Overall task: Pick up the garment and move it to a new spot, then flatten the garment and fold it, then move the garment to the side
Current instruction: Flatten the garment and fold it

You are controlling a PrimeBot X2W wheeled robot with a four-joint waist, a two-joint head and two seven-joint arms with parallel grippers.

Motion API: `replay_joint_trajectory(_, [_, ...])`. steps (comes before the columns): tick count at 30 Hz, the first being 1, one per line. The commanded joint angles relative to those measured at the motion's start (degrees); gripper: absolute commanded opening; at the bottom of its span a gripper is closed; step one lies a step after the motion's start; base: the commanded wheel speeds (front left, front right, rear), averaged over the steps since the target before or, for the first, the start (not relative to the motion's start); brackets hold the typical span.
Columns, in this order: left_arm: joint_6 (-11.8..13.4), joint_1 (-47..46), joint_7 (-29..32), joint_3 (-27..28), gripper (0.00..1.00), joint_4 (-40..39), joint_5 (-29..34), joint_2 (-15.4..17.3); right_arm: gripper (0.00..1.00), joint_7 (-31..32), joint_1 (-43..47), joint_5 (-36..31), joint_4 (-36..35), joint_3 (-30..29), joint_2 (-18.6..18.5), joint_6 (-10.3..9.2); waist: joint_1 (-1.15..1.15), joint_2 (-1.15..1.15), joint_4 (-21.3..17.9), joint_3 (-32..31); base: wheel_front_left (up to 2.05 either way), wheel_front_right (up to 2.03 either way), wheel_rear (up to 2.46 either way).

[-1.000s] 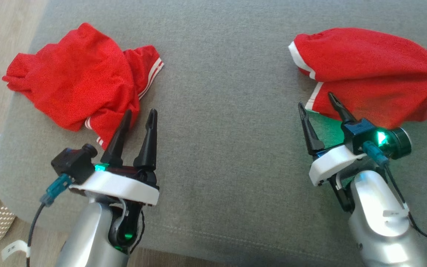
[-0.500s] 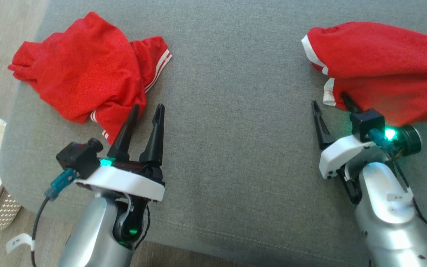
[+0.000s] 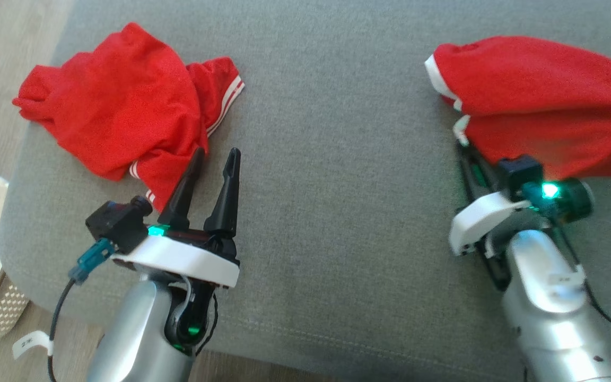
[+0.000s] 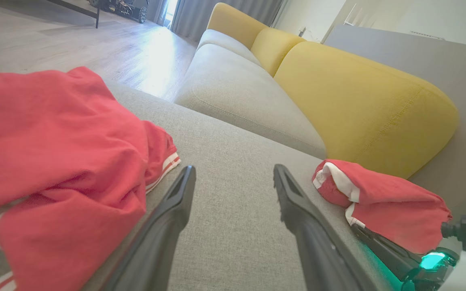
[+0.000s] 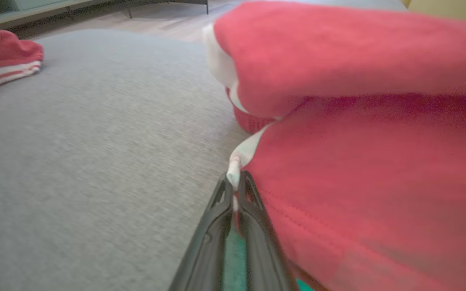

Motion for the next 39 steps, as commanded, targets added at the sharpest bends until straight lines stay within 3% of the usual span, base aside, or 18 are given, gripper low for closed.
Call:
replay_joint_trajectory(1, [-0.35, -1.04, -0.35, 1.95, 1.00, -1.55, 0.26, 0.54, 0.00, -1.15, -0.72, 1.29, -1.61, 3.41, 0.45, 0.22, 0.00, 0.00, -0.30, -1.21, 0.00, 0.00, 0.00])
replay_joint_trajectory(12, [-0.33, 2.52, -0.35, 1.81, 1.00, -0.38, 0.79, 0.54, 0.00, -3.24, -7.01, 14.26, -12.95, 21.07, 0.45, 0.22, 0.00, 0.00, -1.31, -8.81, 0.00, 0.00, 0.00])
replay_joint_trajectory(17, [0.53, 4.30, -0.35, 2.98, 1.00, -0.48, 1.55, 0.54, 0.00, -3.76, -13.09, 21.65, -20.98, 22.21, 0.45, 0.22, 0.00, 0.00, -2.69, -10.55, 0.00, 0.00, 0.00])
replay_joint_trajectory(21, [0.91, 5.09, -0.35, 3.46, 1.00, -0.77, 2.01, 0.54, 0.00, -4.25, -16.95, 24.12, -25.09, 15.05, 0.45, 0.22, 0.00, 0.00, -4.23, -10.54, 0.00, 0.00, 0.00])
replay_joint_trajectory(26, [0.89, 5.09, -0.35, 3.40, 1.00, -1.20, 2.09, 0.54, 0.00, -2.34, -15.92, 16.76, -23.88, 0.67, 0.42, 0.22, 0.00, 0.00, -5.63, -9.60, 0.00, 0.00, 0.00])
replay_joint_trajectory(34, [0.68, 4.34, -0.35, 3.78, 1.00, -1.57, 2.26, 0.54, 0.00, 2.64, -4.80, 8.15, -22.90, -19.28, -1.26, 0.22, 0.00, 0.00, -7.18, -7.43, 0.00, 0.00, 0.00])
replay_joint_trajectory(39, [0.39, 3.73, -0.35, 4.07, 1.00, -1.23, 2.84, 0.54, 0.00, 5.25, -0.26, -0.50, -23.64, -32.83, -0.90, 0.22, 0.00, 0.00, -8.73, -6.38, 0.00, 0.00, 0.00])
